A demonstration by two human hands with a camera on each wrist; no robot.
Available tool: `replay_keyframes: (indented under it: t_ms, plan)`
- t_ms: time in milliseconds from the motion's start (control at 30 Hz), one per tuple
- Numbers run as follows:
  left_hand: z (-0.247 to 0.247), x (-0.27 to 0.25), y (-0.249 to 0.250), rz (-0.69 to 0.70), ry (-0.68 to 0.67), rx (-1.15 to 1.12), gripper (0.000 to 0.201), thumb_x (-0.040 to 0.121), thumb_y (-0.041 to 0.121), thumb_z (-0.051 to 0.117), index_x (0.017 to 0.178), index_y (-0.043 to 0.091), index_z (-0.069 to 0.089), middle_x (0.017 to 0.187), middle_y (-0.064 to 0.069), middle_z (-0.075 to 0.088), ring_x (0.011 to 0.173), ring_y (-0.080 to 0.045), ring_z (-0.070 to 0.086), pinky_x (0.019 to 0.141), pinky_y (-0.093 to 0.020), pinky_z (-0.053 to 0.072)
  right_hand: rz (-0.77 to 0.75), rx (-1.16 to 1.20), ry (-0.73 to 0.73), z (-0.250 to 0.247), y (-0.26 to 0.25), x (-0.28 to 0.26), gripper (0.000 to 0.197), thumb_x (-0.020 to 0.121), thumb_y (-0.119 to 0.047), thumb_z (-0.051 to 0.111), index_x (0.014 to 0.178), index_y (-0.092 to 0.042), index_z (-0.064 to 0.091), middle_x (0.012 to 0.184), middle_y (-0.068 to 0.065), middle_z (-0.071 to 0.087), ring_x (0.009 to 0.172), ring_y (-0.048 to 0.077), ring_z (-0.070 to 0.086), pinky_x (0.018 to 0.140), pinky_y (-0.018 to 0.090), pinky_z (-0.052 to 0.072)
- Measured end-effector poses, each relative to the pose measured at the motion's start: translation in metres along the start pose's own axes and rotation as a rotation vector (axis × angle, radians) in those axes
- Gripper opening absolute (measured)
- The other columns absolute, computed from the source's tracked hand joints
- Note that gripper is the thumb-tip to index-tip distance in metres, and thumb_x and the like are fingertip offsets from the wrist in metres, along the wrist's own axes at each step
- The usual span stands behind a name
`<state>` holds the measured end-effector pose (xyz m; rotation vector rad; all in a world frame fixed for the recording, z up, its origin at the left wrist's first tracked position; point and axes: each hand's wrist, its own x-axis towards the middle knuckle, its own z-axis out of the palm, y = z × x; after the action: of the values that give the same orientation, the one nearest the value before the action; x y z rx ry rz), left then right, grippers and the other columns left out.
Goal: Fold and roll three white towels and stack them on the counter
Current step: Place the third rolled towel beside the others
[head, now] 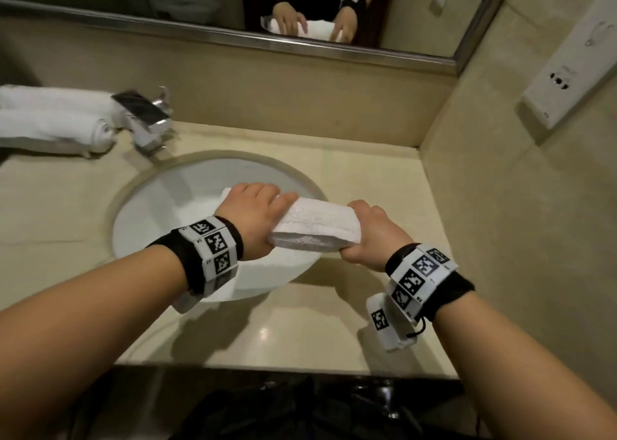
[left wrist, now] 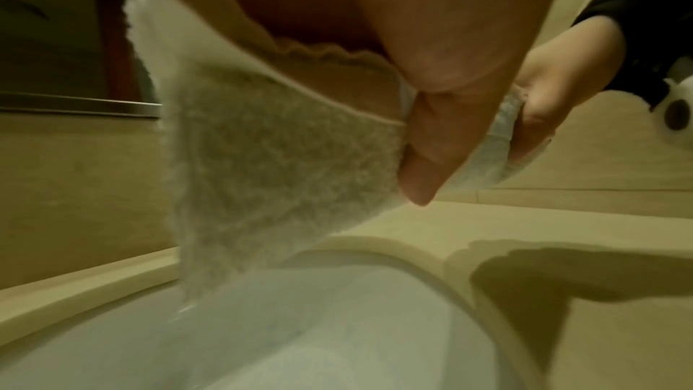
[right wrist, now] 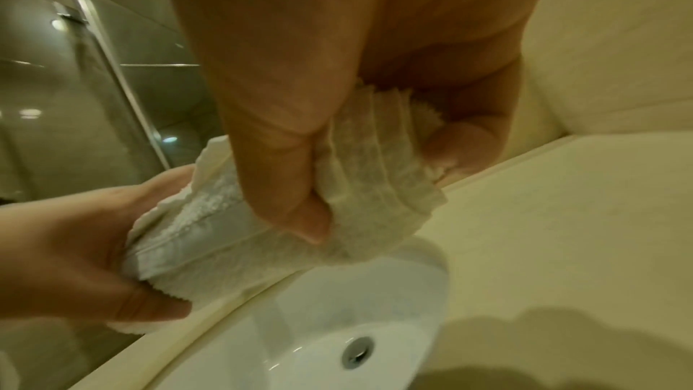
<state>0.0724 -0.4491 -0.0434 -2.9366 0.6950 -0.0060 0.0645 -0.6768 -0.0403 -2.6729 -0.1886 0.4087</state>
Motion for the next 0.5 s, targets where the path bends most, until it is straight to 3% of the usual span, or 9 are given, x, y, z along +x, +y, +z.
replay_keyframes:
  t_ms: [200, 367, 500]
  plan:
    - [0.005, -0.066, -0.098, -0.080, -0.030, 0.000, 0.078, 0.075, 0.046, 0.054, 0.141, 0.025, 0.020, 0.135, -0.003, 0.040, 0.121, -0.024, 0.041, 0.101, -0.037, 0.030, -0.169, -0.012, -0.047, 0.038, -0.098, 0.033, 0.068, 0.067, -0.033, 0.068, 0.125, -0.026, 0.033, 0.116, 0.007, 0.047, 0.093, 0.025, 0.056, 0.080, 0.040, 0.051]
    - [0.025, -0.108, -0.221, -0.168, -0.069, 0.037, 0.082, 0.072, 0.045, 0.057, 0.142, 0.023, 0.019, 0.136, -0.004, 0.039, 0.123, -0.024, 0.040, 0.103, -0.038, 0.029, -0.254, 0.001, -0.076, 0.089, -0.210, 0.098, 0.066, 0.068, -0.033, 0.068, 0.124, -0.025, 0.035, 0.114, 0.008, 0.048, 0.091, 0.025, 0.055, 0.075, 0.035, 0.049]
    - [0.047, -0.133, -0.321, -0.274, -0.114, 0.100, 0.082, 0.077, 0.036, 0.059, 0.143, 0.022, 0.012, 0.145, -0.006, 0.029, 0.132, -0.025, 0.028, 0.112, -0.039, 0.017, -0.258, 0.032, -0.104, 0.138, -0.307, 0.153, 0.064, 0.068, -0.033, 0.068, 0.123, -0.023, 0.037, 0.113, 0.008, 0.048, 0.088, 0.025, 0.055, 0.072, 0.032, 0.047]
